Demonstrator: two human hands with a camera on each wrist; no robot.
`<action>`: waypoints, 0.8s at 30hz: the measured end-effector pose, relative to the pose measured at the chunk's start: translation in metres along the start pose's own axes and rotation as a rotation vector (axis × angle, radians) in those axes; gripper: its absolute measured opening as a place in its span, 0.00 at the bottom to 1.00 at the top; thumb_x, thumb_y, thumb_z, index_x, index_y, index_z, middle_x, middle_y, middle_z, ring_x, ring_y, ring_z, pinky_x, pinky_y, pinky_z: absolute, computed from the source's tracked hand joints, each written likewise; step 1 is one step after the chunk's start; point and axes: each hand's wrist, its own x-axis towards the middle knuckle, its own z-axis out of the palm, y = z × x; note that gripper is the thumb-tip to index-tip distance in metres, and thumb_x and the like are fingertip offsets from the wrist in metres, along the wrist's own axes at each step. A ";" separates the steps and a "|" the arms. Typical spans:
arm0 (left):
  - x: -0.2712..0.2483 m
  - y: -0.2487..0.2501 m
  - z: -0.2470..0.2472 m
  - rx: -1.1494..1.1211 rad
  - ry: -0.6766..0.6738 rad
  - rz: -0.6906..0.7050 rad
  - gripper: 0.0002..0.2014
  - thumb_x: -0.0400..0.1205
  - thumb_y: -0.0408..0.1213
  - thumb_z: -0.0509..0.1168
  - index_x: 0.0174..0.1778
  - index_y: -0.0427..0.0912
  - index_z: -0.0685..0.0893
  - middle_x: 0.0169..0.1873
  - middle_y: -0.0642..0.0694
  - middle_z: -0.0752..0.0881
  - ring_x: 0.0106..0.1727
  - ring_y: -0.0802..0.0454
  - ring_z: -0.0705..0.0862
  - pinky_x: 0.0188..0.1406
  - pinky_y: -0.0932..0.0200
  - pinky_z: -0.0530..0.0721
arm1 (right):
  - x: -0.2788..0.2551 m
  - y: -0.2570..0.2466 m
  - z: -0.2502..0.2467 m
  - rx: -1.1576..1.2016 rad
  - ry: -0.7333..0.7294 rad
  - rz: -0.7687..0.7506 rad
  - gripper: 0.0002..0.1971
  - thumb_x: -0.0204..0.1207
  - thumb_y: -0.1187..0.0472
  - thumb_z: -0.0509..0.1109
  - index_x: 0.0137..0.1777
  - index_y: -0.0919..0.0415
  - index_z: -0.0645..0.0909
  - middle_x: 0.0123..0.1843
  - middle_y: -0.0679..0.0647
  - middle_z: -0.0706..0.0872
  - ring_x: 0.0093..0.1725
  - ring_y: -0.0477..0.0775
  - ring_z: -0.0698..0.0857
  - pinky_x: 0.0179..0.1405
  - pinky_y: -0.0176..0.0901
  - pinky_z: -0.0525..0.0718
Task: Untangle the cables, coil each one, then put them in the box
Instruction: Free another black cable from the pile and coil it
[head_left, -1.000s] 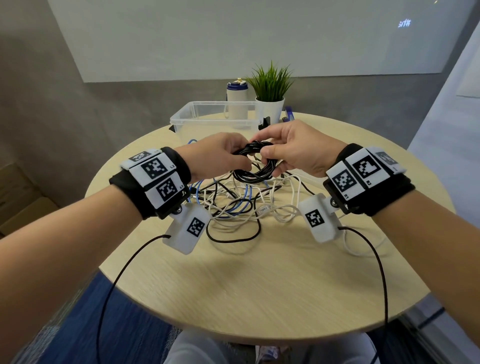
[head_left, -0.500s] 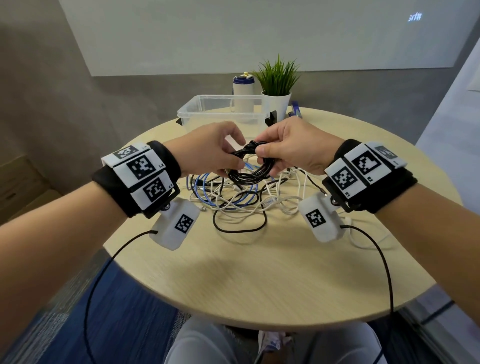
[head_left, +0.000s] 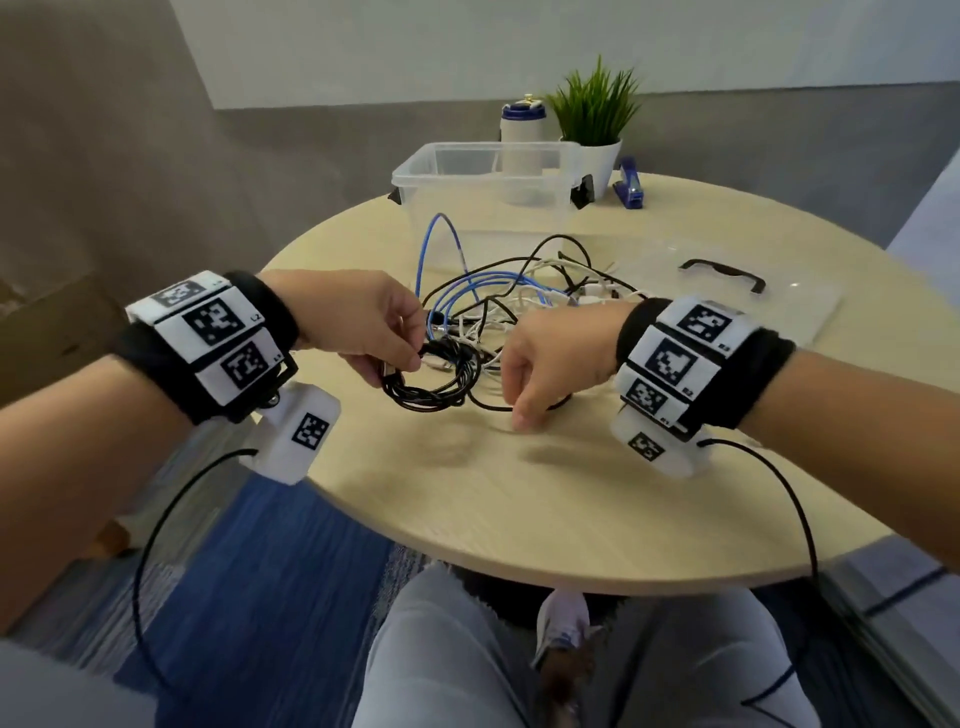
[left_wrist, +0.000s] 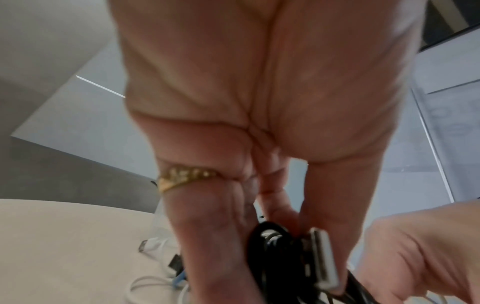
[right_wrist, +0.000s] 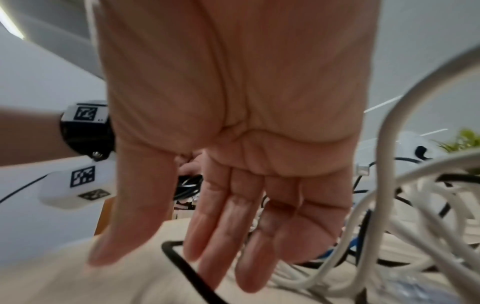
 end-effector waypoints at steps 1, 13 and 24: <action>-0.001 -0.004 0.001 0.002 -0.024 -0.015 0.07 0.76 0.25 0.71 0.36 0.39 0.81 0.31 0.40 0.85 0.32 0.47 0.85 0.36 0.58 0.89 | 0.002 -0.002 0.002 -0.048 -0.005 0.005 0.05 0.68 0.51 0.78 0.40 0.50 0.87 0.32 0.41 0.85 0.32 0.38 0.80 0.34 0.36 0.78; 0.011 -0.016 0.022 0.009 -0.114 -0.036 0.04 0.79 0.29 0.68 0.42 0.41 0.81 0.40 0.42 0.82 0.39 0.49 0.82 0.48 0.54 0.88 | 0.001 0.028 -0.056 0.477 0.554 0.119 0.06 0.82 0.63 0.64 0.43 0.61 0.79 0.35 0.55 0.85 0.27 0.47 0.81 0.22 0.37 0.80; 0.041 0.033 0.014 -0.027 0.385 0.159 0.12 0.81 0.47 0.66 0.53 0.45 0.78 0.41 0.43 0.88 0.37 0.47 0.88 0.46 0.49 0.88 | -0.014 0.042 -0.080 0.931 0.935 -0.144 0.07 0.82 0.66 0.64 0.42 0.57 0.77 0.35 0.57 0.83 0.26 0.48 0.82 0.28 0.44 0.87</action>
